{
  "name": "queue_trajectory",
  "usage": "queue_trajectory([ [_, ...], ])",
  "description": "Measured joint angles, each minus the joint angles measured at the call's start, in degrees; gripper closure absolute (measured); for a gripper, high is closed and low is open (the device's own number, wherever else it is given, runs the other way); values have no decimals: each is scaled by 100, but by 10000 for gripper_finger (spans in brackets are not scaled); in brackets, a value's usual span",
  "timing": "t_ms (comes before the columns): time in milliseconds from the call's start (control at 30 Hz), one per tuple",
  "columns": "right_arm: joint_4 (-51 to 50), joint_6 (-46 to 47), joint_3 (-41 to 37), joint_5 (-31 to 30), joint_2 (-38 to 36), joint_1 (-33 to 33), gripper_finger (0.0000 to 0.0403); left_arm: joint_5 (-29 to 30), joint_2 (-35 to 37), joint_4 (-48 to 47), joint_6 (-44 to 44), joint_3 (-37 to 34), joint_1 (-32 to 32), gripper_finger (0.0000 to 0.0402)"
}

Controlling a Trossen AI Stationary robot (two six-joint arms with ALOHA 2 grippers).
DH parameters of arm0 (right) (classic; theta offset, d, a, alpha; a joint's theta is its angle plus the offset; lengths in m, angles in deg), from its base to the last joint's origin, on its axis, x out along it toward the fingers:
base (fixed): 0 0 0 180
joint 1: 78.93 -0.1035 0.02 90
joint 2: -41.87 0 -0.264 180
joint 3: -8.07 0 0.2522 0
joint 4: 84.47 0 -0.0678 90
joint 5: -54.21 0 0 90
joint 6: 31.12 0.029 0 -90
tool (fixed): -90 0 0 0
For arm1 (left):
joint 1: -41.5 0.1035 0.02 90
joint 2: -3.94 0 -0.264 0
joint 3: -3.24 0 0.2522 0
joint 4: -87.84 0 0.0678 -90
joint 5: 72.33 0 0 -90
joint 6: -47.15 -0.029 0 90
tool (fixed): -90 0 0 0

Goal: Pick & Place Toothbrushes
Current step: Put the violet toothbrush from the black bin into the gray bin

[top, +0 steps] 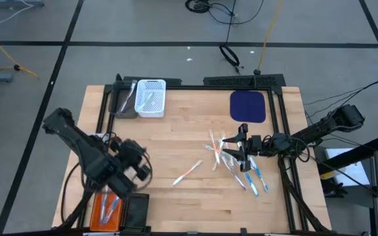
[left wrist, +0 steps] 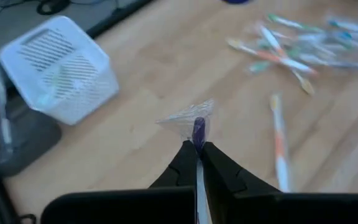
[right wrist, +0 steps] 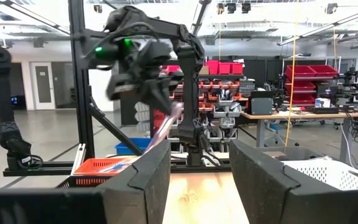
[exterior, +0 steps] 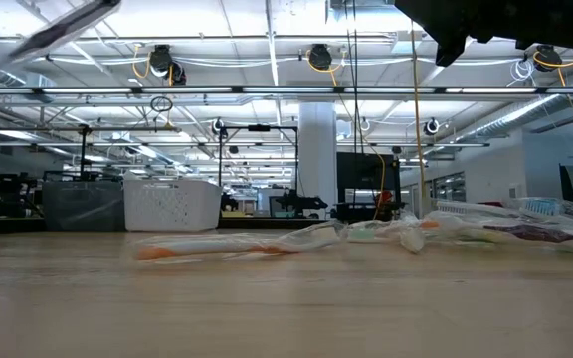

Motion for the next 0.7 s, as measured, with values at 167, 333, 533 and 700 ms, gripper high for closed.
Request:
queue_trajectory([
  [167, 2, 0, -4, 0, 2, 0, 246, 327, 974, -14, 204, -876, 297, 401],
  [333, 2, 0, -4, 0, 2, 0, 246, 496, 1851, -28, 347, -1797, 1084, 401],
  [533, 2, 0, -4, -2, 2, 0, 250, 1051, 2568, -13, -284, -2281, 2312, 401],
  [700, 3, 0, -4, -2, 2, 0, 252, 1593, 2755, 34, -1009, -2275, 3348, 399],
])
